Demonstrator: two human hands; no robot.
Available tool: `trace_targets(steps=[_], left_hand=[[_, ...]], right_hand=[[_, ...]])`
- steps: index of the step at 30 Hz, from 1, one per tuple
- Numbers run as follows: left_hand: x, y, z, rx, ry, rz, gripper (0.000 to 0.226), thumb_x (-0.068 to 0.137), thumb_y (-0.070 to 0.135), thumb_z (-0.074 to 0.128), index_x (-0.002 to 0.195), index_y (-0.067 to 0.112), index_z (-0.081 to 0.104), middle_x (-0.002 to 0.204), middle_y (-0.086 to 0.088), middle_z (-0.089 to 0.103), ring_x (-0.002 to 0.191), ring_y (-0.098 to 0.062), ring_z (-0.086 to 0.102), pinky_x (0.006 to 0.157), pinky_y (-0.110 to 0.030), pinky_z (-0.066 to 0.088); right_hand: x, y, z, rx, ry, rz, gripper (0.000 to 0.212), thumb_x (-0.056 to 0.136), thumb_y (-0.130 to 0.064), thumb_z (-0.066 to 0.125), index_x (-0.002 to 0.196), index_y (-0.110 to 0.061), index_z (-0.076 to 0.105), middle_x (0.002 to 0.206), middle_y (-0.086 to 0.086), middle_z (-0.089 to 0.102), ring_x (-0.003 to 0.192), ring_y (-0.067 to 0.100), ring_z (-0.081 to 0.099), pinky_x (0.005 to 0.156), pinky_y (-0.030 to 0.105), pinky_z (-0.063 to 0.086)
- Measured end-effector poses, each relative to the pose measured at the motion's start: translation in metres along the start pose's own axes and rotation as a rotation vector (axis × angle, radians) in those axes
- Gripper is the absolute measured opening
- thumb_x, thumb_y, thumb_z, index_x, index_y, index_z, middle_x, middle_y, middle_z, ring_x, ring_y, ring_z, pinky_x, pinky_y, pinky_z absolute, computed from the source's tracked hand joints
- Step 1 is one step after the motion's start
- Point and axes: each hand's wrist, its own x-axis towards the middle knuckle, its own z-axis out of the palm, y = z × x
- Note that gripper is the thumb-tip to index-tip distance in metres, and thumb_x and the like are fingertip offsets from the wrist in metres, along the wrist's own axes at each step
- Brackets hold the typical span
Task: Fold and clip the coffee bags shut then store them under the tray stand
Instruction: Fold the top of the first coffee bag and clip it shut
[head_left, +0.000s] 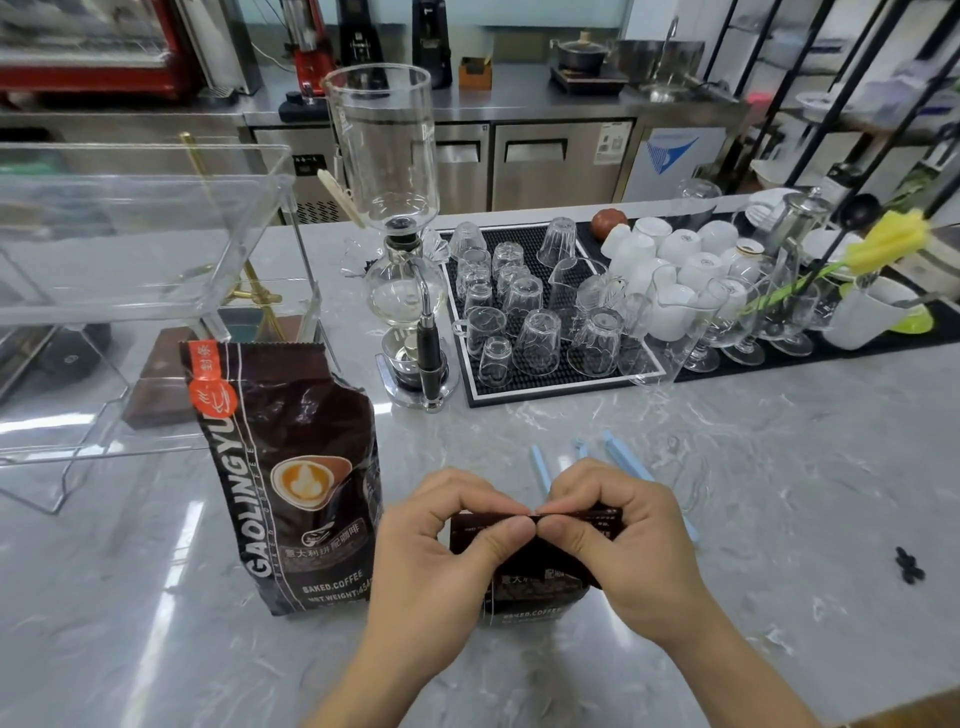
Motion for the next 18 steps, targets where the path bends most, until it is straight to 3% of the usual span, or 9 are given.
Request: trace_targets(steps=[5,7,10,13,15,18], left_hand=[[-0.007,-0.010,0.010,-0.131,0.143,-0.023,0.010,0.060,0.037,0.079,0.065,0.028,0.076,0.074,0.005,0.067,0.070,-0.004,0.063,0.067,-0.014,0.048],[-0.009,-0.013,0.013,-0.135,0.174,0.020,0.007,0.065,0.035,0.077,0.067,0.028,0.074,0.076,0.006,0.067,0.071,-0.002,0.063,0.067,-0.011,0.048],[-0.009,-0.019,0.017,-0.058,0.200,0.083,0.008,0.071,0.035,0.073,0.072,0.028,0.070,0.077,0.004,0.066,0.070,-0.002,0.063,0.067,-0.010,0.047],[-0.010,-0.027,0.021,-0.006,0.233,0.083,0.017,0.074,0.042,0.072,0.071,0.027,0.064,0.069,0.005,0.065,0.061,0.001,0.058,0.059,-0.013,0.045],[-0.011,-0.030,0.023,0.001,0.257,0.096,0.020,0.074,0.048,0.072,0.070,0.031,0.063,0.063,0.015,0.064,0.056,0.004,0.056,0.055,-0.009,0.043],[-0.014,-0.034,0.026,0.010,0.277,0.097,0.040,0.078,0.072,0.064,0.066,0.034,0.058,0.061,0.025,0.063,0.054,0.009,0.057,0.053,-0.003,0.040]], right_hand=[[-0.004,0.010,0.005,0.066,0.095,-0.045,0.024,0.065,-0.010,0.081,0.062,-0.032,0.071,0.065,-0.008,0.064,0.061,0.008,0.060,0.062,0.017,0.050],[-0.006,0.013,0.008,0.094,0.140,-0.042,0.017,0.062,-0.029,0.089,0.063,-0.031,0.072,0.065,-0.009,0.066,0.062,0.007,0.061,0.063,0.017,0.051],[-0.009,0.021,0.014,0.115,0.226,0.001,0.032,0.064,-0.062,0.080,0.067,-0.031,0.072,0.068,-0.008,0.070,0.064,0.005,0.064,0.064,0.015,0.053],[-0.012,0.026,0.020,0.035,0.255,0.007,0.040,0.070,-0.071,0.068,0.066,-0.031,0.068,0.066,-0.010,0.069,0.060,0.000,0.062,0.061,0.010,0.051],[-0.014,0.030,0.022,0.008,0.287,0.014,0.049,0.070,-0.076,0.063,0.065,-0.028,0.066,0.063,-0.009,0.067,0.057,-0.002,0.059,0.058,0.008,0.048],[-0.018,0.037,0.026,-0.010,0.312,0.022,0.053,0.072,-0.080,0.058,0.063,-0.028,0.065,0.058,-0.011,0.064,0.053,-0.005,0.056,0.054,0.006,0.045]])
